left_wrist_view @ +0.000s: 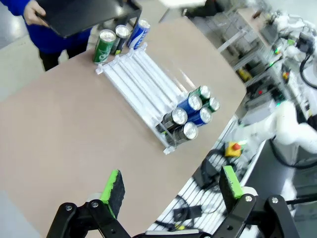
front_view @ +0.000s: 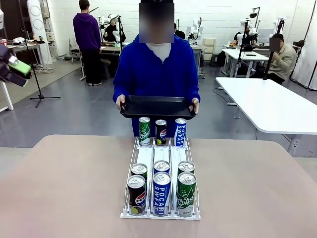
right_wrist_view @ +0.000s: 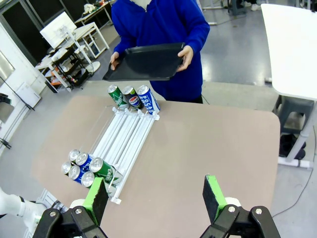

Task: Retrieve and hand over the desired beverage to the person.
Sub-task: Pick up a can of the same type that the person held from the Automatic Can Dispenser.

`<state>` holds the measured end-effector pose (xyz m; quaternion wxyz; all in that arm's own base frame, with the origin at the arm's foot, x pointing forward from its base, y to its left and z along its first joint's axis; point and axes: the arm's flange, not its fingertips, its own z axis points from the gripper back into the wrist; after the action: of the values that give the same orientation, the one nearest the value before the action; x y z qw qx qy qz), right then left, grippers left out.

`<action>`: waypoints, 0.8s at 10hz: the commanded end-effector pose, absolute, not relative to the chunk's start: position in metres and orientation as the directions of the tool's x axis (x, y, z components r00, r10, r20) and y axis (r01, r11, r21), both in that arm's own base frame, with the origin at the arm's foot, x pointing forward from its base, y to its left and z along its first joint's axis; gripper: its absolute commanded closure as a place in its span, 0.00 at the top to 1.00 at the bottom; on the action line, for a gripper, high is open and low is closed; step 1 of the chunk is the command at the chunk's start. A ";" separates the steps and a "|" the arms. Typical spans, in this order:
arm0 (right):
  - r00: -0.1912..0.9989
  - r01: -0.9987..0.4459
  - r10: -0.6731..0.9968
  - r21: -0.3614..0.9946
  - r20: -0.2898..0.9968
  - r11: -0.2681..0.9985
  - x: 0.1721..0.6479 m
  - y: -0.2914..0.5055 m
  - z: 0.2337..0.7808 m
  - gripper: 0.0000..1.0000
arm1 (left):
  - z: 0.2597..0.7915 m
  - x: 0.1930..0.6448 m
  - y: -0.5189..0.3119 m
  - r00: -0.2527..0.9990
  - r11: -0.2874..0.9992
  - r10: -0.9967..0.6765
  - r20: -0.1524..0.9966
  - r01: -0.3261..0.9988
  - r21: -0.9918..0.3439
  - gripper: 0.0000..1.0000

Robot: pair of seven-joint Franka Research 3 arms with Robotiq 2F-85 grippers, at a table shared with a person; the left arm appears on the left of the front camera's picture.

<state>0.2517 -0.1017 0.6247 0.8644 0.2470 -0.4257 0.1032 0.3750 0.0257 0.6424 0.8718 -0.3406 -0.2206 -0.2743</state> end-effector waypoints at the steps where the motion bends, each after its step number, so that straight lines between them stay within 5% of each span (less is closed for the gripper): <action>1: 0.613 -0.401 -0.037 0.351 0.789 0.846 0.254 -0.102 0.622 1.00 | 0.652 0.364 -0.065 0.726 0.719 -0.525 0.444 0.658 -0.226 1.00; 5: 0.613 -0.401 -0.037 0.351 0.789 0.846 0.254 -0.102 0.622 1.00 | 0.592 0.342 -0.244 0.828 0.823 -0.552 0.098 0.560 -0.096 1.00; 8: 0.613 -0.401 -0.037 0.351 0.789 0.846 0.254 -0.102 0.622 1.00 | 0.537 0.341 -0.311 0.921 0.921 -0.372 0.113 0.382 -0.075 1.00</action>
<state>0.2516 -0.1019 0.6247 0.8645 0.2466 -0.4257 0.1028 0.3307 -0.3041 0.5360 0.9737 -0.0466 -0.0201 -0.2220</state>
